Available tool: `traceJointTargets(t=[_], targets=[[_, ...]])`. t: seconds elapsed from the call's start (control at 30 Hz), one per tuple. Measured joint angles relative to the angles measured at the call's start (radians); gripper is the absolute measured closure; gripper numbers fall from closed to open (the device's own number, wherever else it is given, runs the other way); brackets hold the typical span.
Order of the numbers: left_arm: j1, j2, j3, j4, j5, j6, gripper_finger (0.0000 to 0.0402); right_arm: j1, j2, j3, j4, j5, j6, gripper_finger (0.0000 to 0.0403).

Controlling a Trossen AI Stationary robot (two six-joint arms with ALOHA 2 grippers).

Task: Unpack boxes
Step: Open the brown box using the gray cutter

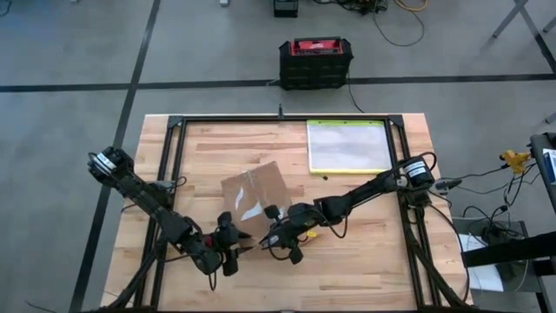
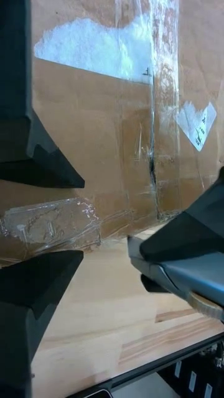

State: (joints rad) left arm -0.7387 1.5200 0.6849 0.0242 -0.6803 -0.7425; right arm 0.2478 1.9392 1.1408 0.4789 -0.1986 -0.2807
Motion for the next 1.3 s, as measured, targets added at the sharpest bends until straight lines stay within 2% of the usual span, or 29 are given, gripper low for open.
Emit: traceJointTargets(t=[0.63,1.3], targets=[[0.0,0.0,0.0,-0.001,0.001,0.0,0.0246,-0.005,-0.002,0.0,0.019,-0.002,0.006,0.0363],[0.0,0.001,-0.001,-0.013,0.006,0.0,0.0246,-0.006,-0.037,0.0,-0.06,-0.001,0.034,0.0363]])
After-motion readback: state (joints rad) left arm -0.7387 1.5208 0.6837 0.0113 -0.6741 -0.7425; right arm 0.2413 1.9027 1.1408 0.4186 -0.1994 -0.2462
